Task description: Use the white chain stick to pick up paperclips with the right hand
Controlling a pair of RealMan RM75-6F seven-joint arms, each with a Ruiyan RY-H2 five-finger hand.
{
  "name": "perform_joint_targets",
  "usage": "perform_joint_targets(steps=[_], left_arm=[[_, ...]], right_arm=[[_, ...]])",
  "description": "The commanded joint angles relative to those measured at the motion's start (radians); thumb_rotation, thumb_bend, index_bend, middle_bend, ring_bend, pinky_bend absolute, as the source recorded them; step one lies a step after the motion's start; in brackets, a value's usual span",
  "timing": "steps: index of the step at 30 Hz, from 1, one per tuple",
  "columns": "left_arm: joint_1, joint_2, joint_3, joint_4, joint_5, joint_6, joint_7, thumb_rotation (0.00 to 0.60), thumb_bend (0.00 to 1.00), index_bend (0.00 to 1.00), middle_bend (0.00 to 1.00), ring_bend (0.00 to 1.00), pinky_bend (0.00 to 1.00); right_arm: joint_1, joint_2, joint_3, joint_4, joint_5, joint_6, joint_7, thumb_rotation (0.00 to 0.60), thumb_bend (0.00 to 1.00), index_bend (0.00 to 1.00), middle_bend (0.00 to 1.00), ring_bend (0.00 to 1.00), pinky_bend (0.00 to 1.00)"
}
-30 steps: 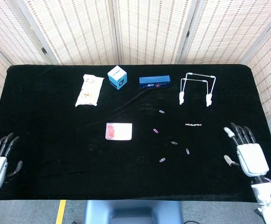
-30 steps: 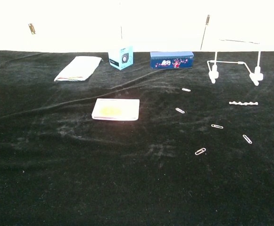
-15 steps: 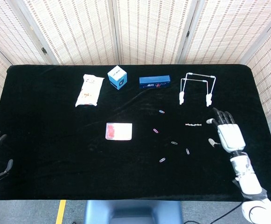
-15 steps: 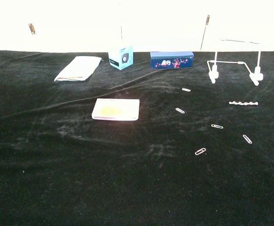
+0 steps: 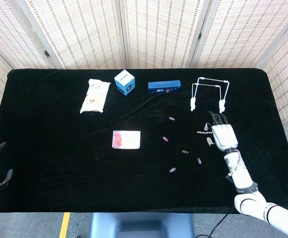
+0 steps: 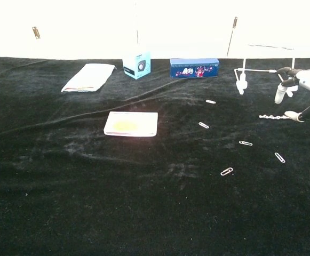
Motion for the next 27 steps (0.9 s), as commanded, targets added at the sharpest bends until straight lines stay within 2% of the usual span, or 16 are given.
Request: perform_joint_targets(steps=[1,8,15,27], left_arm=[[-0.001,0.002,0.001,0.004,0.001,-0.002,-0.006,0.600,0.50,0.00,0.00,0.00,0.01],[-0.002,0.005,0.001,0.005,-0.004,-0.007,-0.011,0.600,0.50,0.00,0.00,0.00,0.01],[-0.004,0.007,0.002,0.004,-0.003,-0.008,-0.013,0.600,0.50,0.00,0.00,0.00,0.01],[-0.007,0.011,0.002,0.010,-0.006,-0.014,-0.029,0.600,0.50,0.00,0.00,0.00,0.01]], right_arm=[[0.020,-0.016,0.005,0.021,0.025,-0.020,-0.028,0.600,0.41,0.39,0.00,0.00,0.00],[0.033,-0.036,0.001,0.054,0.054,-0.035,-0.059,0.600,0.41,0.39,0.00,0.00,0.00],[0.064,-0.102,0.002,0.152,0.086,-0.068,-0.071,0.600,0.41,0.39,0.00,0.00,0.00],[0.091,-0.170,0.008,0.247,0.080,-0.074,-0.020,0.600,0.41,0.41,0.00,0.00,0.00]])
